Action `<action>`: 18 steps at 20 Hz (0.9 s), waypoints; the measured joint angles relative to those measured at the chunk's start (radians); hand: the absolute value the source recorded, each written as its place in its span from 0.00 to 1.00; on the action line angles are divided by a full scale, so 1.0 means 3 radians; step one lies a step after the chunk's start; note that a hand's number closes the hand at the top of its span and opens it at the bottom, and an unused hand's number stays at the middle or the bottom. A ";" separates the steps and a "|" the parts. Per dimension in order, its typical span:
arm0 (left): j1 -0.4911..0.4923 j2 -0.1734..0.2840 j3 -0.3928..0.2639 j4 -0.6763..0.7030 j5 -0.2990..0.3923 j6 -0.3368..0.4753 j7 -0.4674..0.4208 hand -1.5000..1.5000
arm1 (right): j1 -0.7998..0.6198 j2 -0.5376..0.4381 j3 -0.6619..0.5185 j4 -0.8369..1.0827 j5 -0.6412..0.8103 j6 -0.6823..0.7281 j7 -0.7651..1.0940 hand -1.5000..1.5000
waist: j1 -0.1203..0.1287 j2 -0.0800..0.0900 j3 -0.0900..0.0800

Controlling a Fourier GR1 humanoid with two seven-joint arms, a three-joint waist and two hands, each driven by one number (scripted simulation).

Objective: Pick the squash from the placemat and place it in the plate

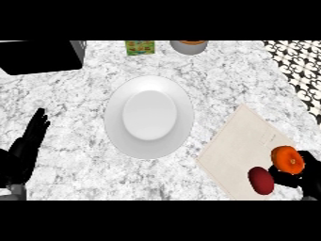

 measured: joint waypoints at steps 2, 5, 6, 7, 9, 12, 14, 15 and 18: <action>0.0015 0.0004 0.0004 -0.0007 0.0002 -0.0001 -0.0001 0.50 | 0.0097 0.0154 0.0036 -0.0165 0.0159 -0.0223 0.0189 1.00 | 0.0011 0.0006 -0.0004; 0.0036 0.0000 -0.0004 -0.0017 -0.0003 -0.0006 -0.0021 0.50 | 0.0197 0.0373 0.0146 -0.0383 0.0456 -0.0523 0.0442 1.00 | 0.0053 0.0030 0.0011; 0.0034 -0.0001 -0.0008 -0.0022 -0.0008 -0.0005 -0.0025 0.50 | 0.0233 0.0424 0.0196 -0.0446 0.0561 -0.0617 0.0522 1.00 | 0.0066 0.0040 0.0019; 0.0037 0.0000 -0.0009 -0.0024 -0.0008 -0.0008 -0.0031 0.50 | 0.0266 0.0467 0.0243 -0.0512 0.0670 -0.0693 0.0604 1.00 | 0.0080 0.0048 0.0025; 0.0041 -0.0001 -0.0020 -0.0032 -0.0013 -0.0014 -0.0035 0.50 | 0.0308 0.0539 0.0351 -0.0644 0.0890 -0.0845 0.0768 1.00 | 0.0114 0.0062 0.0039; 0.0029 -0.0007 -0.0035 -0.0044 -0.0016 -0.0025 -0.0039 0.50 | 0.0345 0.0603 0.0502 -0.0854 0.1252 -0.1004 0.0970 1.00 | 0.0147 0.0077 0.0051; 0.0030 -0.0013 -0.0049 -0.0055 -0.0014 -0.0037 -0.0043 0.50 | 0.0367 0.0625 0.0602 -0.0984 0.1501 -0.1050 0.1099 1.00 | 0.0182 0.0086 0.0058; 0.0031 -0.0009 -0.0052 -0.0058 -0.0014 -0.0045 -0.0043 0.50 | 0.0370 0.0633 0.0652 -0.1053 0.1623 -0.1055 0.1167 1.00 | 0.0199 0.0090 0.0061; 0.0024 -0.0019 -0.0079 -0.0072 -0.0024 -0.0056 -0.0048 0.50 | 0.0367 0.0647 0.0826 -0.1263 0.1967 -0.1037 0.1399 1.00 | 0.0246 0.0103 0.0073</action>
